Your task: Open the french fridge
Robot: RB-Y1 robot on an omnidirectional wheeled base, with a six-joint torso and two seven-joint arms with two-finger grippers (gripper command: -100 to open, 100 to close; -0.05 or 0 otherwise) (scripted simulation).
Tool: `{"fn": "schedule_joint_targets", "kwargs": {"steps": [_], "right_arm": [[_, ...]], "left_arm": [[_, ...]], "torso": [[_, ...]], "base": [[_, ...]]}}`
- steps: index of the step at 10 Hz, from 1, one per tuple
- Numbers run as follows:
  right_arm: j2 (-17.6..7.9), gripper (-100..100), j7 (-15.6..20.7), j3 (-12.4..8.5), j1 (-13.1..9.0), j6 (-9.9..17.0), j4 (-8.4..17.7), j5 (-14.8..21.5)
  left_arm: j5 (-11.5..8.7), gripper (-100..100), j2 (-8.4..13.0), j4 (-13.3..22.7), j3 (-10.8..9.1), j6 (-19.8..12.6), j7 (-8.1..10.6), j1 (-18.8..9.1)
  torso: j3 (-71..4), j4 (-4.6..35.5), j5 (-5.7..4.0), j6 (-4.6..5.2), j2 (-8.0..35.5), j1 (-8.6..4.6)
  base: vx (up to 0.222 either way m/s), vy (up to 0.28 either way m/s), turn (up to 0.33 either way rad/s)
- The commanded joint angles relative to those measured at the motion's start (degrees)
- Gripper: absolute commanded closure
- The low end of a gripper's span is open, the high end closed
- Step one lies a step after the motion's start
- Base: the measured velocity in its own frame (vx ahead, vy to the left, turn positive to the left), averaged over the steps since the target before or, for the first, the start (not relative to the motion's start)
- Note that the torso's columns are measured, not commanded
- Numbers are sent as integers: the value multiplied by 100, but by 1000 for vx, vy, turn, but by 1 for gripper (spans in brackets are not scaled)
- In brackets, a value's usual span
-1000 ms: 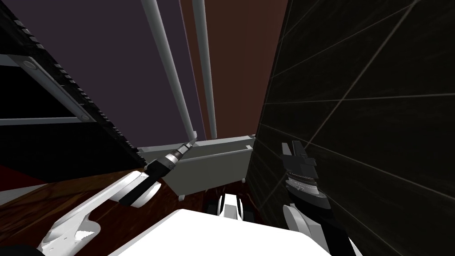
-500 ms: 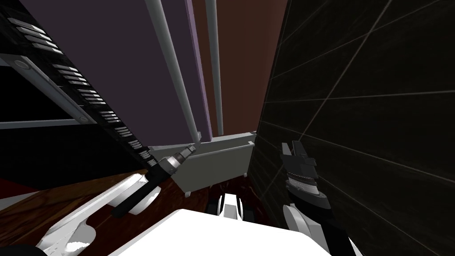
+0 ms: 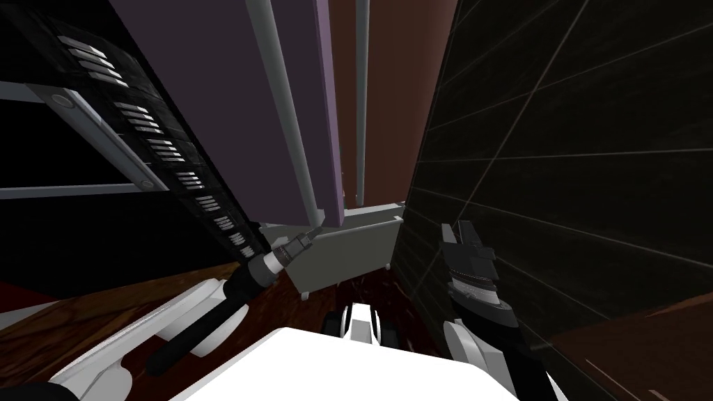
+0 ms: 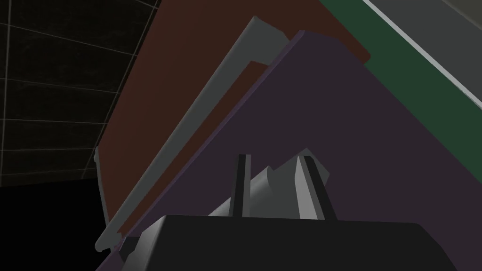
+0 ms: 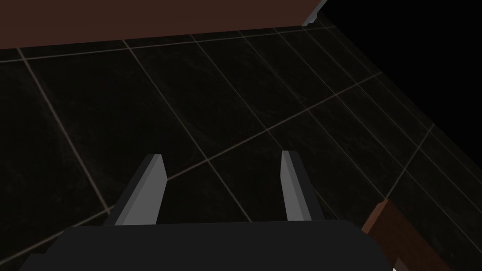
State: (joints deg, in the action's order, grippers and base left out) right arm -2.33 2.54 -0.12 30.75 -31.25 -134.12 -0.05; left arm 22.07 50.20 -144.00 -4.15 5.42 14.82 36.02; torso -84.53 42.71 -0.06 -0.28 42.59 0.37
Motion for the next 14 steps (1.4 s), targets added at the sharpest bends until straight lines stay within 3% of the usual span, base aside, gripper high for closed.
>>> {"fn": "schedule_joint_targets", "kwargs": {"steps": [1,2,10,11,12,14], "right_arm": [[1,0,0,1,1,0,0,0],[0,0,0,0,0,0,0,0],[0,0,0,0,0,0,0,0],[0,0,0,0,0,0,0,0],[1,0,0,1,1,0,0,0],[0,0,0,0,1,0,0,0]], "left_arm": [[33,100,117,-47,93,287,57,25],[33,100,117,-47,93,287,57,25],[143,100,520,-175,319,1268,269,11],[137,100,561,-141,373,1173,281,51],[165,100,668,-164,442,1483,324,64],[186,100,755,-187,483,1747,359,56]], "torso": [[-16,-11,-4,4,-31,-28],[-22,-18,-2,23,-36,-6],[-21,10,6,-2,-15,27],[-29,10,4,0,-21,20],[-39,-12,-3,9,-52,-27],[-22,-26,11,23,-37,1]], "base": [[-87,167,-118],[-98,189,-113],[-132,191,-93],[-73,77,-36],[-73,183,-131],[-94,256,-132]]}}
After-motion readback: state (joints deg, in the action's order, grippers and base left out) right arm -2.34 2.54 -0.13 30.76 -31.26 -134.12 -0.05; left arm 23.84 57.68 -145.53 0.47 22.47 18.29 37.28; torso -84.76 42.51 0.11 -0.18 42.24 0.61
